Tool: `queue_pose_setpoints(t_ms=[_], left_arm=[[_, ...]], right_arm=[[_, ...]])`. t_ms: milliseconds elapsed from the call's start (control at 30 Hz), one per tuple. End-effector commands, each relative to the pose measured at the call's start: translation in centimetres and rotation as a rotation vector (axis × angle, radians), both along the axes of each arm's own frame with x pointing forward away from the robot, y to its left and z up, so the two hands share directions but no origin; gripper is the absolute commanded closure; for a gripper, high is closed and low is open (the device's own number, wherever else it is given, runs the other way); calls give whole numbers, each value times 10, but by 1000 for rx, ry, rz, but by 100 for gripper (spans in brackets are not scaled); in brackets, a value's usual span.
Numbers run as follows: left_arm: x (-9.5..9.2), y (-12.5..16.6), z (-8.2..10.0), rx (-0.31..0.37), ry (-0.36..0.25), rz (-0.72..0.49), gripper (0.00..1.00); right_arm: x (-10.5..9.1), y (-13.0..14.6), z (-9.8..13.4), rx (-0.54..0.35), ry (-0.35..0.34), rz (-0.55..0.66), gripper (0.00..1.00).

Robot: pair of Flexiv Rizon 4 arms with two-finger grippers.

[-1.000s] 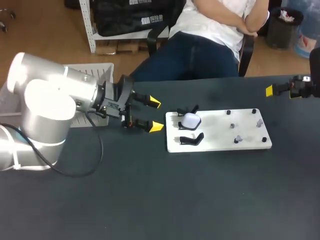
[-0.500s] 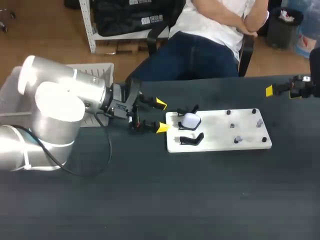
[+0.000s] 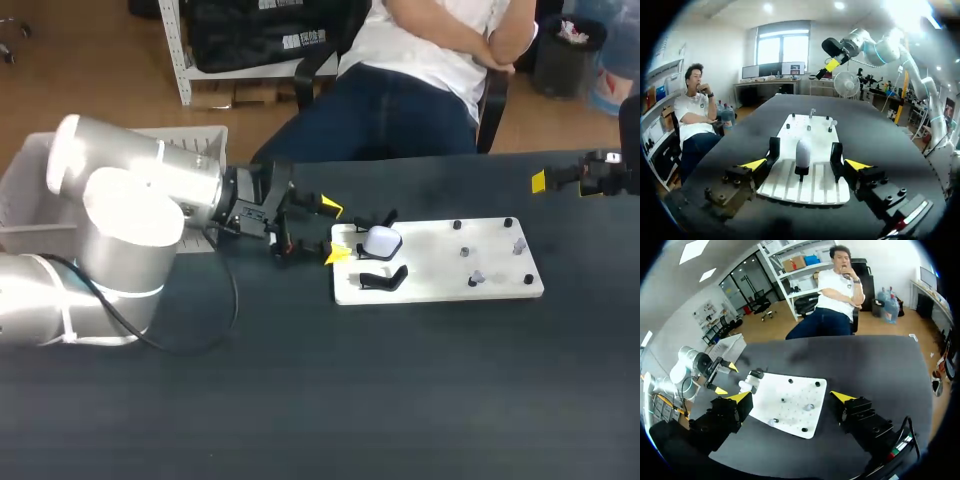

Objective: Pick up each earbud case from the left stands, insert the matching earbuds, close the lid, and place the case in the box.

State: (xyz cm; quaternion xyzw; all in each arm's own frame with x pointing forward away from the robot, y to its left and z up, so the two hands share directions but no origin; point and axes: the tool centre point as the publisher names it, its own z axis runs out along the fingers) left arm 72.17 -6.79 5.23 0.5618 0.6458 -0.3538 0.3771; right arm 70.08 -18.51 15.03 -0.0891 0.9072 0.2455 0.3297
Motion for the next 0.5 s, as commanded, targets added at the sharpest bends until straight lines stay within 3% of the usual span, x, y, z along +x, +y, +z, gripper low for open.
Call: queue_pose_setpoints(t_ms=[33, 500], left_arm=[[7, -15, -9, 0, 7, -5, 0], [12, -41, -23, 44, 19, -21, 0]], right_arm=[[0, 0, 0, -1, 0, 0, 0], [0, 0, 0, -1, 0, 0, 0]])
